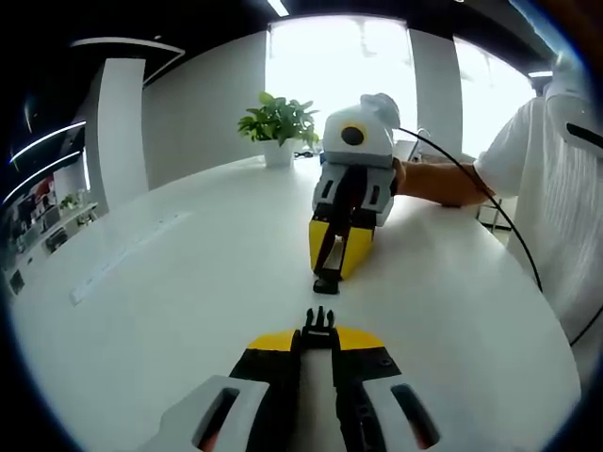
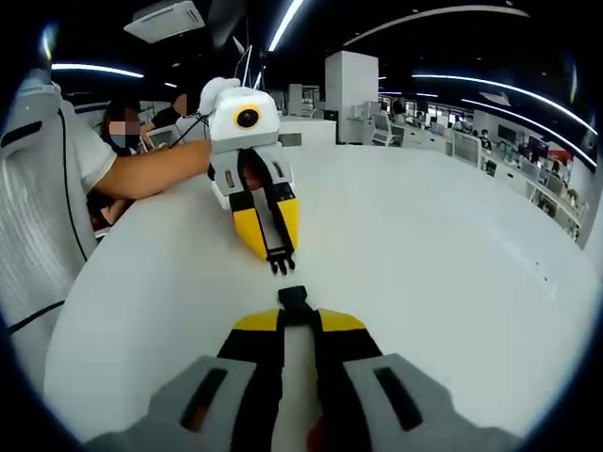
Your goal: Snap the two parts of the plastic buckle together until the buckle closes and remains connected.
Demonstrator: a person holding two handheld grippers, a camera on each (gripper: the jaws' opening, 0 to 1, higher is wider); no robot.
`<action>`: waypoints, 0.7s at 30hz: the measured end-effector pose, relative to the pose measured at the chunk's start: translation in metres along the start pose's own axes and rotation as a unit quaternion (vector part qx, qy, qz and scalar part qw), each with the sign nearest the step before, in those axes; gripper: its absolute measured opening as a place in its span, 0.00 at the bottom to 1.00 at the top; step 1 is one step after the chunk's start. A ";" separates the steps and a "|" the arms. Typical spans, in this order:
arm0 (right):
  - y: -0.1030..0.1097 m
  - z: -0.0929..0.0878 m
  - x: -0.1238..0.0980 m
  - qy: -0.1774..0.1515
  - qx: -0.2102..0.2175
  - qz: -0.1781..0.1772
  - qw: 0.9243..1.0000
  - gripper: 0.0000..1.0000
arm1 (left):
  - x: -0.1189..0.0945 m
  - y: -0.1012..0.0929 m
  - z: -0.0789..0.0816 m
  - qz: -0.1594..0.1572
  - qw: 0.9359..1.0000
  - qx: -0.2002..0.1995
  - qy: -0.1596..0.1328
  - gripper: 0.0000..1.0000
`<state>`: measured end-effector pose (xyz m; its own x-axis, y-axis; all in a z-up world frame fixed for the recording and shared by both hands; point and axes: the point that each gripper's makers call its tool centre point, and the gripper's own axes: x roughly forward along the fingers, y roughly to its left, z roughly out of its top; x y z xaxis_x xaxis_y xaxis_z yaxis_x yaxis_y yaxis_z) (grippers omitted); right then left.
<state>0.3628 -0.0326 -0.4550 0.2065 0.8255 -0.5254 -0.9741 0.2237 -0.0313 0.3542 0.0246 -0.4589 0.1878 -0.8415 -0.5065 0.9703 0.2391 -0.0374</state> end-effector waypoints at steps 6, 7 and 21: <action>0.000 0.001 0.002 0.000 0.000 0.002 1.000 0.12 | 0.002 0.001 0.001 0.000 1.000 0.002 0.004 0.12; 0.000 0.001 0.002 0.000 -0.001 0.002 1.000 0.12 | 0.002 0.001 0.001 0.001 1.000 0.004 0.006 0.12; 0.002 0.004 0.005 -0.001 -0.004 0.007 1.000 0.12 | 0.007 -0.001 0.005 -0.006 1.000 0.012 0.010 0.12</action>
<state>0.3627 -0.0264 -0.4545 0.1939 0.8295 -0.5237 -0.9774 0.2092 -0.0304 0.3555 0.0160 -0.4581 0.1731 -0.8348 -0.5227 0.9759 0.2171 -0.0237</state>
